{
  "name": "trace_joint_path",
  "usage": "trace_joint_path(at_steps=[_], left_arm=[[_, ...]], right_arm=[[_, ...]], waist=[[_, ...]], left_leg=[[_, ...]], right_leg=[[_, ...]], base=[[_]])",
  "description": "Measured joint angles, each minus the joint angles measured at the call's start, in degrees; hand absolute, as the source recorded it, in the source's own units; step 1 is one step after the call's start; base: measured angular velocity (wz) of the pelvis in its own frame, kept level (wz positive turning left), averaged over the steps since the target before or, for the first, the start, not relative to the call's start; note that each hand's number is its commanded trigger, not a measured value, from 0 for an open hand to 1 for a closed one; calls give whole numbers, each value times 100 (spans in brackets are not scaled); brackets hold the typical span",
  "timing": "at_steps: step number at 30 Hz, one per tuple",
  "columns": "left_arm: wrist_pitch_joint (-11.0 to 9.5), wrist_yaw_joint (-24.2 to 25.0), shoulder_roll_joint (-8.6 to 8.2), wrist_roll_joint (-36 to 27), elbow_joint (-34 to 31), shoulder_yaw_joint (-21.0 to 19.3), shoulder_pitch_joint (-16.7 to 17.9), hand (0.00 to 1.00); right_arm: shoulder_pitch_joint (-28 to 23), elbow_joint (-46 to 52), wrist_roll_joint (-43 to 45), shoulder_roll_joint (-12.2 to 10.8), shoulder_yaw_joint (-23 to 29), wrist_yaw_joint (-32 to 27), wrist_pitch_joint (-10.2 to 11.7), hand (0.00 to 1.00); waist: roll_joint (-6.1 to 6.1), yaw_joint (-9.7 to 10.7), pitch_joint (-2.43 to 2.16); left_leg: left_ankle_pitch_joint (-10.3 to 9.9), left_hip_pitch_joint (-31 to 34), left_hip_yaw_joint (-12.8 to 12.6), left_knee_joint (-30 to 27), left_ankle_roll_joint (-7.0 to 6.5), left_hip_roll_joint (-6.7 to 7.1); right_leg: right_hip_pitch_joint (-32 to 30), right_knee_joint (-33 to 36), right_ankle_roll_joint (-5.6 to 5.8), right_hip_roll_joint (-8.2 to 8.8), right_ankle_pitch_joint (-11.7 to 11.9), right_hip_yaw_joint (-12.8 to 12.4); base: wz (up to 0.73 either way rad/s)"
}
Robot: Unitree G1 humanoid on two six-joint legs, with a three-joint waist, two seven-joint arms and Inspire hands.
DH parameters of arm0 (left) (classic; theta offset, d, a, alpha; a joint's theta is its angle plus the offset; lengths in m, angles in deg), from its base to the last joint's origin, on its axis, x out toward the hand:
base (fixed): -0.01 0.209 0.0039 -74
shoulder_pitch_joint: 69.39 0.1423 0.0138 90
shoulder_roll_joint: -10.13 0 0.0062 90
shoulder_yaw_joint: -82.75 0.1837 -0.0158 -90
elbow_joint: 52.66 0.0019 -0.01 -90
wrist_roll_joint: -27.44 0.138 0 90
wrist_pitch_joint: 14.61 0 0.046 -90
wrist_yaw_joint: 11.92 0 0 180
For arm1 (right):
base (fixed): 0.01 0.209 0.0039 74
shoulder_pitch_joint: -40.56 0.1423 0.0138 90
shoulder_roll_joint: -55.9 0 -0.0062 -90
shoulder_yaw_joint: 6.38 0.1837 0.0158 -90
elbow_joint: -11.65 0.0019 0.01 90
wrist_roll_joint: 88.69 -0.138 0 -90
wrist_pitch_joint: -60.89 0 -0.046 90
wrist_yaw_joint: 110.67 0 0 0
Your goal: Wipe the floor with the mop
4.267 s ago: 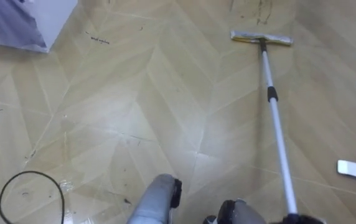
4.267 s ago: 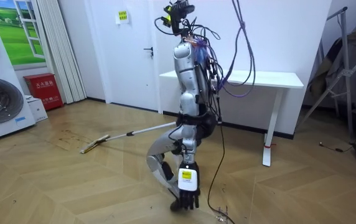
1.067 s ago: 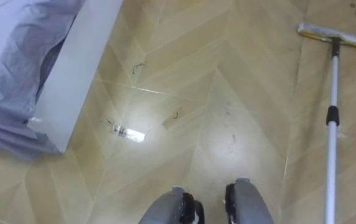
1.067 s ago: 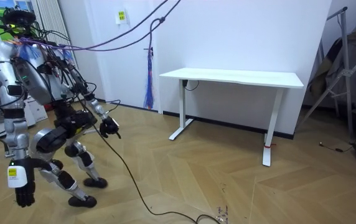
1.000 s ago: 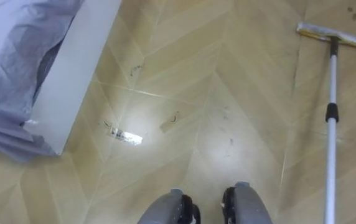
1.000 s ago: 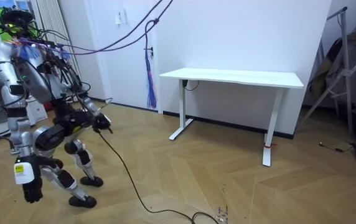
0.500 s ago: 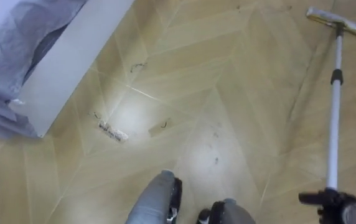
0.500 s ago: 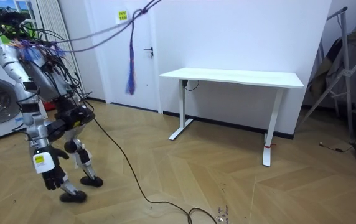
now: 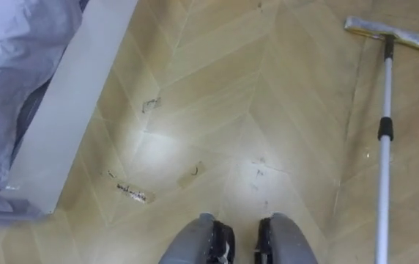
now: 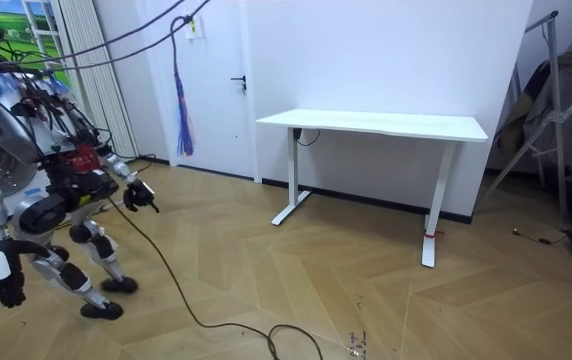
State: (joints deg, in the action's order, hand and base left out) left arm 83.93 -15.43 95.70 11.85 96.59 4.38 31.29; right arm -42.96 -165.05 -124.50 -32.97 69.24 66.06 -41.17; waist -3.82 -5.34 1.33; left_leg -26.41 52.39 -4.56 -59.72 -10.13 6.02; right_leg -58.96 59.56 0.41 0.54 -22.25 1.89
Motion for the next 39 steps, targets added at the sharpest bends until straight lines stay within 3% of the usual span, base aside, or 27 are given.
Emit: trace_joint_path(at_steps=[1, 3, 4, 5, 7, 10, 14, 19, 22, 26, 29, 31, 34, 35, 36, 37, 39], left_arm=[[33, -42, -37, -2, 73, 6, 1, 0], [33, -82, -56, -27, 144, 53, 0, 0], [30, -110, -40, -56, 156, 43, -1, 0], [27, -119, -5, -113, 169, 66, 8, 0], [18, -125, 99, -185, 170, 98, 10, 0], [18, -136, 262, -221, 168, 88, 39, 0], [35, -129, 260, -175, 177, 85, 62, 0], [93, -93, 219, -165, 220, 70, 51, 0], [62, -82, 128, -19, 300, -30, -55, 0], [59, -106, 33, 11, 500, -263, -302, 0], [59, -121, 23, 157, 663, -504, -403, 0], [58, -148, 17, 210, 789, -670, -411, 0], [41, -282, 17, 293, 805, -908, -319, 0], [16, -344, 15, 285, 808, -1022, -270, 0], [7, -372, 9, 284, 799, -1107, -246, 0], [-22, -417, -14, 278, 786, -1306, -227, 0], [-90, -554, -115, 286, 754, -1543, -194, 0]], right_arm=[[160, -6, 2, 37, 39, -74, -108, 100], [394, 105, -6, 135, 126, -146, -293, 100], [643, 167, 2, 195, 188, -211, -391, 100], [976, 169, -2, 279, 195, -230, -431, 100], [1411, 185, -49, 419, 198, -226, -353, 100], [1943, 495, -169, 668, 248, -182, -112, 100], [2304, 745, -163, 730, 454, 10, -28, 100], [1655, 607, -44, 596, 239, 330, 91, 100], [1133, 352, 9, 450, 97, 405, 220, 100], [638, 184, -9, 27, 48, 379, 266, 100], [294, 185, 108, -236, 103, 394, 270, 100], [125, 195, 209, -265, 121, 452, 312, 100], [-279, 303, 359, -286, 88, 510, 378, 100], [-438, 318, 475, -298, 89, 547, 368, 100], [-493, 316, 532, -315, 97, 549, 366, 100], [-559, 311, 689, -363, 102, 548, 367, 100], [-686, 302, 737, -440, 105, 559, 347, 100]], waist=[[43, -65, 9], [120, -248, -7], [239, -336, 37], [314, -386, 55], [415, -462, 67], [564, -565, 80], [566, -761, 72], [541, -750, 77], [389, -663, 77], [296, -581, 79], [308, -441, 73], [318, -334, 63], [420, -268, 12], [516, -252, -50], [505, -248, -98], [588, -236, -121], [626, -227, -110]], left_leg=[[-70, -113, 21, -1, 31, 2], [-159, -176, 70, -8, 114, 9], [-194, -203, 79, -32, 150, 27], [-231, -193, 134, -113, 214, 34], [-307, -165, 147, -257, 345, -16], [-328, -51, 42, -392, 390, -162], [-291, -105, 107, -38, 372, -346], [-155, -640, 149, 463, 390, -362], [-114, -1078, 212, 738, 373, -409], [111, -1729, 222, 1406, 382, -477], [276, -2343, 177, 1975, 382, -455], [342, -2779, 145, 2310, 382, -427], [519, -3635, 136, 3058, 426, -404], [615, -3988, 137, 3405, 459, -402], [657, -4167, 139, 3559, 478, -400], [736, -4517, 162, 3851, 506, -403], [833, -4944, 178, 4124, 548, -430]], right_leg=[[5, -157, -116, -11, 201, -3], [118, -203, -225, -50, 289, 16], [128, -152, -291, -27, 314, 31], [138, -83, -407, 53, 290, 151], [143, 31, -530, 67, 162, 239], [74, 101, -543, 11, 119, 303], [176, -415, -602, -248, 424, 334], [726, -900, -604, -276, 567, 321], [1249, -1245, -623, -271, 634, 441], [1937, -2022, -602, -366, 909, 437], [2499, -2463, -593, -336, 1001, 453], [2863, -2629, -596, -265, 999, 560], [3654, -3166, -601, -270, 1024, 603], [3963, -3400, -603, -289, 1041, 613], [4115, -3497, -608, -297, 1046, 615], [4410, -3690, -619, -321, 1054, 623], [4811, -3965, -638, -372, 1077, 648]], base=[[-8], [-13], [-5], [0], [21], [17], [-13], [0], [3], [-4], [-2], [-4], [2], [7], [10], [9], [11]])
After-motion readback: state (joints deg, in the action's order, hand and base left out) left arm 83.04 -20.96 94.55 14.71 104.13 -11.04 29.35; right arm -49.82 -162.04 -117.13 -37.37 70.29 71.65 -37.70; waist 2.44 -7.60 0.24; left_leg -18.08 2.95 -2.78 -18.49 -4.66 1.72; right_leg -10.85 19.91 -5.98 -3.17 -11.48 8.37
